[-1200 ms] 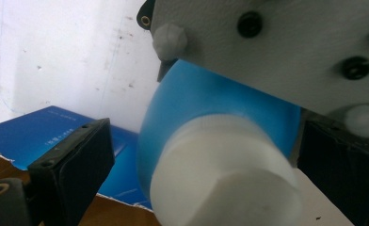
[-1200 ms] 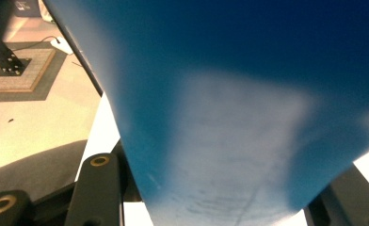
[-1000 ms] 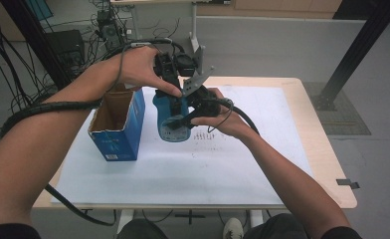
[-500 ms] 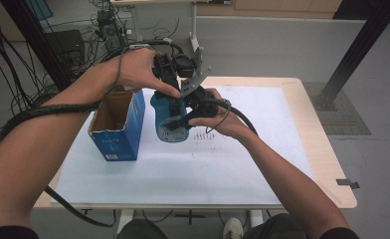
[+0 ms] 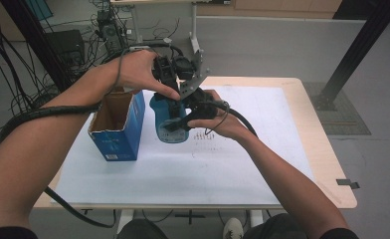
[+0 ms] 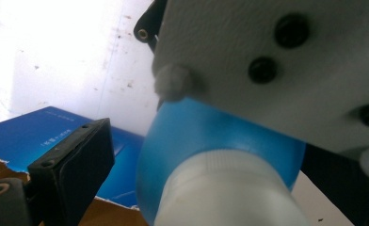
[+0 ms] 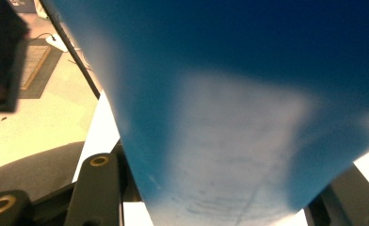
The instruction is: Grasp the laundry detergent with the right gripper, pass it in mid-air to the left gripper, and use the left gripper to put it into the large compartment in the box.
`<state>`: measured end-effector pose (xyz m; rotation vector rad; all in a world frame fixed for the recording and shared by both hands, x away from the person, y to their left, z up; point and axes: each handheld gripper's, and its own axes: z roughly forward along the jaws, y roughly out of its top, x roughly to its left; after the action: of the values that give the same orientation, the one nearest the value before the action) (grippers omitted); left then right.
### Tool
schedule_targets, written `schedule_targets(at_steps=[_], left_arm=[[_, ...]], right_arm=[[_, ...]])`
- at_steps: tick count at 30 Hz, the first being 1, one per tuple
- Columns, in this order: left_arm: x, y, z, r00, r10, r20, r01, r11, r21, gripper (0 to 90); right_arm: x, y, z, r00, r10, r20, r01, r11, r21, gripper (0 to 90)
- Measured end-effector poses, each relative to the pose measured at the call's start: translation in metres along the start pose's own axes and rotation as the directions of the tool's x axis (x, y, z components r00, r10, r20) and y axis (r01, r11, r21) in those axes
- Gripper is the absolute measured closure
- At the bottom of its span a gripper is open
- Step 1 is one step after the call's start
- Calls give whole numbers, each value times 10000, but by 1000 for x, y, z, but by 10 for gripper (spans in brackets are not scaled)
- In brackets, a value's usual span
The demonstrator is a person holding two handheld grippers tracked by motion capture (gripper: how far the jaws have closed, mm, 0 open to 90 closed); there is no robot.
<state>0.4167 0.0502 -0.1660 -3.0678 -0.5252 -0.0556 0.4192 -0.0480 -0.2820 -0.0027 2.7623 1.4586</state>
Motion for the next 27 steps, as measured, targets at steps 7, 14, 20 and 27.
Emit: schedule_targets(at_steps=[7, 14, 20, 27], left_arm=[[-1, 1, -4, 10000, 12, -67, -13, 9999, -109, 50], [-4, 3, -5, 9999, 50, -145, -51, 9999, -108, 50], [-4, 4, -7, 9998, 73, -159, -75, 9999, -114, 50], [-6, 7, -8, 9999, 130, -88, -132, 9995, -273, 50]], right_arm=[[0, 0, -4, 10000, -16, 93, 17, 9999, -146, 438], [0, -3, -6, 9997, 242, 41, -242, 9997, -56, 440], [1, -3, -10, 9996, 279, 35, -279, 9995, -151, 442], [0, -3, -13, 9996, 261, 113, -259, 9995, -197, 441]])
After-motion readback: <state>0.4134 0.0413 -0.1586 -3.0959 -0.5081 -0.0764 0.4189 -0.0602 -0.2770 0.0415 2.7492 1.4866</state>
